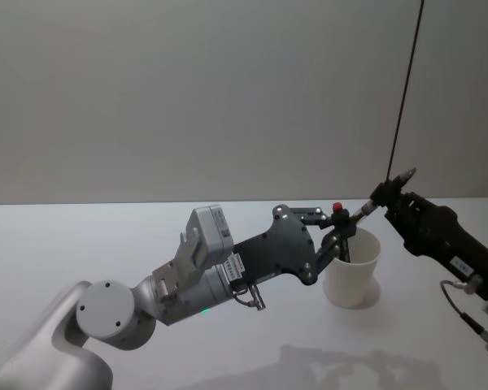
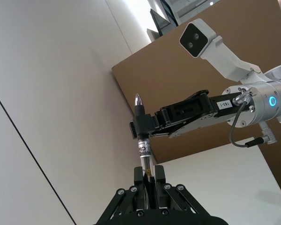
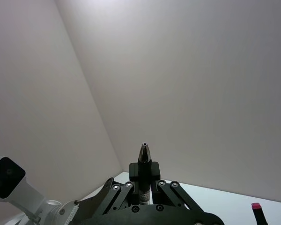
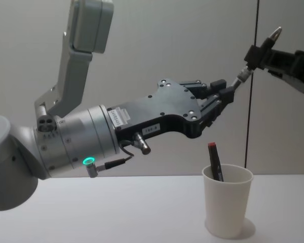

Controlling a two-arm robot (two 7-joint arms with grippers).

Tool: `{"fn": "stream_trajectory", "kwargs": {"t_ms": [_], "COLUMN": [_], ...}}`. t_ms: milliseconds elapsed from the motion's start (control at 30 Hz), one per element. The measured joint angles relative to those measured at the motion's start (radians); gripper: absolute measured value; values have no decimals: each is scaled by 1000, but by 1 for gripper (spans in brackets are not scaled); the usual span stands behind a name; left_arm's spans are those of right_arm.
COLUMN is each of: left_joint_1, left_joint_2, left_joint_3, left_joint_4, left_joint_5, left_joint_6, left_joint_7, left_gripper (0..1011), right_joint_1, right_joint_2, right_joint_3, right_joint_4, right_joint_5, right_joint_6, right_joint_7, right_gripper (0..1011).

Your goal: Place the pen into the pen holder.

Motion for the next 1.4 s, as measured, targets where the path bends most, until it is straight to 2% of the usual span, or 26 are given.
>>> {"fn": "stream_trajectory", "kwargs": {"t_ms": [267, 433, 467, 533, 600, 667, 1000, 1033, 1100, 1233, 1400], "left_joint_1": [0, 0, 0, 0, 0, 0, 0, 0, 0, 0, 0], "left_joint_2": [0, 0, 0, 0, 0, 0, 0, 0, 0, 0, 0], "left_joint_3": [0, 0, 0, 0, 0, 0, 0, 0, 0, 0, 0], "left_joint_4": [0, 0, 0, 0, 0, 0, 0, 0, 0, 0, 0], "left_joint_5": [0, 0, 0, 0, 0, 0, 0, 0, 0, 0, 0], "left_joint_6": [0, 0, 0, 0, 0, 0, 0, 0, 0, 0, 0], "left_joint_7": [0, 0, 0, 0, 0, 0, 0, 0, 0, 0, 0], "left_gripper": [182, 315, 373, 385, 489, 527, 859, 859, 942, 1004, 1004], "right_joint_1": [3, 4, 4, 4, 4, 4, 3, 3, 3, 4, 4], "right_joint_2": [1, 3, 3, 4, 4, 5, 10, 10, 11, 12, 14], "right_joint_3": [-5, -8, -9, -10, -11, -12, -16, -16, -17, -18, -19], "right_joint_4": [0, 0, -1, -2, -3, -4, -9, -9, -10, -11, -12], "right_joint_5": [-2, -2, -2, -2, -2, -1, 3, 3, 4, 4, -6], "right_joint_6": [-5, -8, -8, -10, -11, -12, -21, -21, -24, -28, -45], "right_joint_7": [-9, -14, -14, -17, -18, -19, -28, -28, -31, -36, -55], "right_gripper": [124, 124, 124, 124, 124, 124, 124, 124, 124, 124, 124]}}
